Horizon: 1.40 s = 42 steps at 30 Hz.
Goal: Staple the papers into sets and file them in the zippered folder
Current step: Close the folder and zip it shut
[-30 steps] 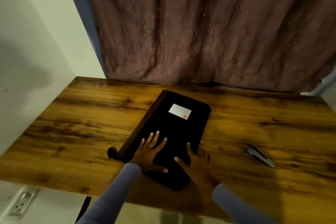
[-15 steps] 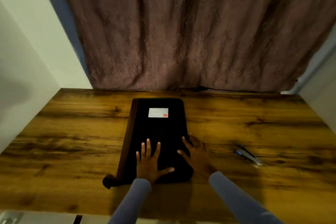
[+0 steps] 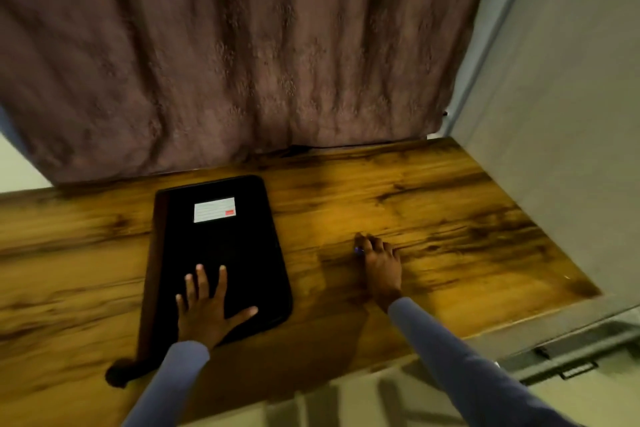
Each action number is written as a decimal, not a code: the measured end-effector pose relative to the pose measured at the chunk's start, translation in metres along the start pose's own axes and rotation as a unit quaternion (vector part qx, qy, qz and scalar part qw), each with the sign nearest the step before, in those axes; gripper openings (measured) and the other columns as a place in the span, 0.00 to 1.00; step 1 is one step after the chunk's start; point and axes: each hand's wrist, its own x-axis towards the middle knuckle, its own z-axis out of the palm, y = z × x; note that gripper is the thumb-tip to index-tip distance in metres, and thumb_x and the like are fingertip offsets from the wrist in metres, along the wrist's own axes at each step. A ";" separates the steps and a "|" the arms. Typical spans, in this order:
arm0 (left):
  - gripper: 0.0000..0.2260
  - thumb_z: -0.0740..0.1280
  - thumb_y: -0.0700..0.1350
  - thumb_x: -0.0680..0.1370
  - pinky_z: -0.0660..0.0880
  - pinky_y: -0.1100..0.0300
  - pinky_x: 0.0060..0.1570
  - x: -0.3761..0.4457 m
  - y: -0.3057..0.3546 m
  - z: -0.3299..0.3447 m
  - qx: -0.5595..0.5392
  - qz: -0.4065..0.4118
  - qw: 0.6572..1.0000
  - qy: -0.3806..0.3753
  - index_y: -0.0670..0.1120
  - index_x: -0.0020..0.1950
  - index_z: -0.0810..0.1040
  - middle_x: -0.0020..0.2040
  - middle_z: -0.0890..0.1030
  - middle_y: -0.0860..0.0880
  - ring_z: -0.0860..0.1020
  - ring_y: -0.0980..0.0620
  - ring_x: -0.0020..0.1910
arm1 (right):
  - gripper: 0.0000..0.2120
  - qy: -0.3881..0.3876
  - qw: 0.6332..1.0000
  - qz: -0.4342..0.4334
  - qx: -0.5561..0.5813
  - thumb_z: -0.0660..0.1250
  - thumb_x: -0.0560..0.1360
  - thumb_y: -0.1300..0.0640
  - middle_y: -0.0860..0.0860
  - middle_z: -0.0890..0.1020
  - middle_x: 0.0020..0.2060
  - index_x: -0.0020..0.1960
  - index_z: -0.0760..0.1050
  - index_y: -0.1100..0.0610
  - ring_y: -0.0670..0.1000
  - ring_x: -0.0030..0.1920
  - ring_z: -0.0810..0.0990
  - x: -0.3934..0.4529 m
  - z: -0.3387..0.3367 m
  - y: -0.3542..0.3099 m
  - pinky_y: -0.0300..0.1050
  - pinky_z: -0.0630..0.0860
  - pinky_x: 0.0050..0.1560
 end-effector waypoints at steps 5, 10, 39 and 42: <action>0.67 0.28 0.82 0.40 0.42 0.41 0.72 -0.004 0.001 -0.002 -0.012 -0.010 1.000 -0.002 0.53 0.76 0.37 0.76 0.34 0.42 0.35 0.40 0.75 | 0.17 -0.008 0.993 -0.069 0.095 0.56 0.80 0.58 0.56 0.72 0.65 0.69 0.68 0.54 0.58 0.64 0.72 0.009 0.007 -0.061 0.51 0.75 0.57; 0.68 0.30 0.82 0.39 0.41 0.41 0.72 -0.008 0.000 -0.008 -0.032 -0.012 0.999 -0.009 0.53 0.76 0.37 0.76 0.34 0.43 0.36 0.41 0.75 | 0.15 -0.027 0.988 -0.103 0.115 0.57 0.80 0.59 0.55 0.79 0.54 0.64 0.72 0.48 0.56 0.53 0.79 0.037 0.008 -0.123 0.48 0.78 0.49; 0.70 0.32 0.83 0.39 0.40 0.42 0.72 -0.006 -0.017 -0.005 -0.035 0.042 0.998 0.000 0.48 0.76 0.37 0.76 0.34 0.42 0.35 0.39 0.75 | 0.22 0.019 0.981 0.019 0.192 0.58 0.78 0.47 0.58 0.73 0.60 0.65 0.63 0.61 0.59 0.60 0.73 0.054 0.020 -0.127 0.51 0.75 0.50; 0.69 0.31 0.83 0.40 0.41 0.42 0.72 -0.006 -0.018 -0.003 -0.033 0.045 0.998 0.009 0.49 0.76 0.38 0.76 0.34 0.42 0.36 0.39 0.75 | 0.21 0.032 0.983 0.024 0.180 0.58 0.79 0.48 0.59 0.73 0.60 0.64 0.64 0.62 0.59 0.61 0.72 0.051 0.020 -0.130 0.52 0.75 0.50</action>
